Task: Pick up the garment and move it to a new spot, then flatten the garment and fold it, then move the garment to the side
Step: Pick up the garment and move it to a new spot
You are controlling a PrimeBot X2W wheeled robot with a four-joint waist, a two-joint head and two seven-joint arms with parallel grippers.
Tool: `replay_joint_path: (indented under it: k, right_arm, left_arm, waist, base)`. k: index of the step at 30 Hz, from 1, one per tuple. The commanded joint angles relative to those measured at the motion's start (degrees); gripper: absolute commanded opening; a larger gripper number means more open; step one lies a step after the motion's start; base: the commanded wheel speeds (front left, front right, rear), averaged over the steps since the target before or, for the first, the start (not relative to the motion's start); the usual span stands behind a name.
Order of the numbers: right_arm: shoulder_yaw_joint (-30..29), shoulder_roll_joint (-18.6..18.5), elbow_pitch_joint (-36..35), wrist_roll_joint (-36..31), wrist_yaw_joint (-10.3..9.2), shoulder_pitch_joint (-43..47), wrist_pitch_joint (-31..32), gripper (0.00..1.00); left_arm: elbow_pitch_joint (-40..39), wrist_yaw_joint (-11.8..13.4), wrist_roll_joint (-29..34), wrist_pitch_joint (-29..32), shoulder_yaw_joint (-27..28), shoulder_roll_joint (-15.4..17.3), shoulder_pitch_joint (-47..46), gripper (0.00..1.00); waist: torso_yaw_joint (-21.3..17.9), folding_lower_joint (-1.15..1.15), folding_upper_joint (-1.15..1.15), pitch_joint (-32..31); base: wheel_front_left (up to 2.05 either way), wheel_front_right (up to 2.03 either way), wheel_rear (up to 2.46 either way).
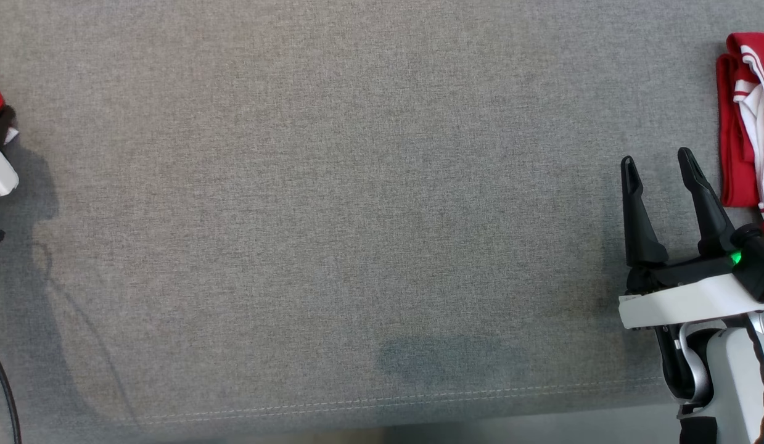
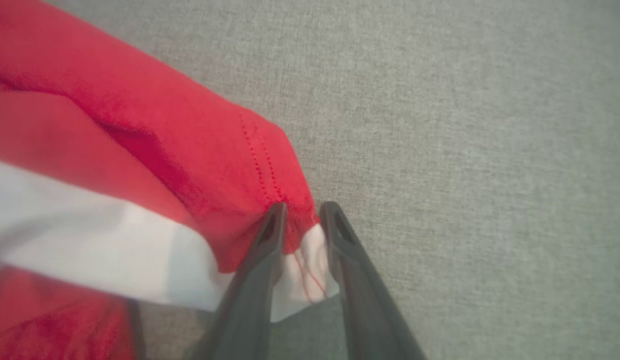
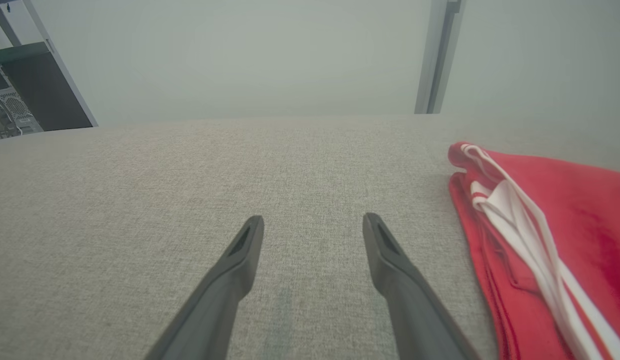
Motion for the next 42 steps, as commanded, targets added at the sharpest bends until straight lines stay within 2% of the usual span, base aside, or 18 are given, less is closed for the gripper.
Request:
replay_joint_path:
  k: [1, 9, 12, 18, 22, 27, 33, 42]
  right_arm:
    - [0.92, -0.20, -1.06, 0.43, 0.00, 0.05, -0.75, 1.00]
    - [-0.42, -0.05, -0.66, 0.69, 0.00, 1.50, -1.13, 1.00]
    - [-0.90, 0.01, -0.59, 0.72, 0.00, 2.23, -1.16, 1.00]
    - [-2.02, -0.16, -1.00, 0.78, 0.00, 3.57, -0.34, 1.00]
    - [-1.91, -0.37, -1.67, 1.03, 0.00, 3.92, 0.45, 1.00]
    - [-2.05, -0.37, -2.58, 1.24, 0.00, 3.83, 0.83, 1.00]
    - [-2.66, 0.44, -2.78, 1.52, 0.00, 4.44, 0.59, 1.00]
    - [-2.40, 1.88, -1.21, 2.87, 0.00, 5.49, -0.63, 1.00]
  left_arm:
    - [0.92, 0.71, 0.26, 0.76, 0.56, 2.07, 1.35, 0.00]
    - [-3.96, 0.27, -0.31, -6.97, 1.21, 0.59, 3.09, 0.00]
    - [-8.29, -0.09, -0.12, -10.20, 0.34, -0.91, 5.50, 0.00]
    - [-19.24, -0.33, 0.62, -14.05, -3.67, -7.31, 10.69, 0.00]
    - [-24.62, -0.13, 1.83, -13.99, -7.72, -12.03, 12.67, 0.00]
    - [-26.97, -0.40, 2.12, -12.55, -12.69, -17.71, 11.65, 0.00]
    - [-25.92, -0.81, 2.29, -11.18, -19.98, -23.31, 8.24, 0.00]
    - [-24.25, -0.91, -0.69, -10.13, -31.41, -25.87, 6.18, 0.00]
  waist:
    - [0.18, 0.00, 0.00, -0.40]
    - [1.59, 0.00, 0.00, -3.13]
    - [2.41, 0.00, 0.00, -4.56]
    - [4.00, 0.00, 0.00, -7.15]
    - [3.53, 0.00, 0.00, -8.25]
    - [0.57, 0.00, 0.00, -8.43]
    - [-5.86, 0.00, 0.00, -8.16]
    - [-15.15, 0.00, 0.00, -6.95]
  base:
    - [0.00, 0.00, 0.00]
    - [0.00, 0.00, 0.00]
    - [0.00, 0.00, 0.00]
    - [0.00, 0.00, 0.00]
    - [0.00, 0.00, 0.00]
    - [0.00, 0.00, 0.00]
    - [0.00, 0.00, 0.00]
    - [0.00, 0.00, 0.00]
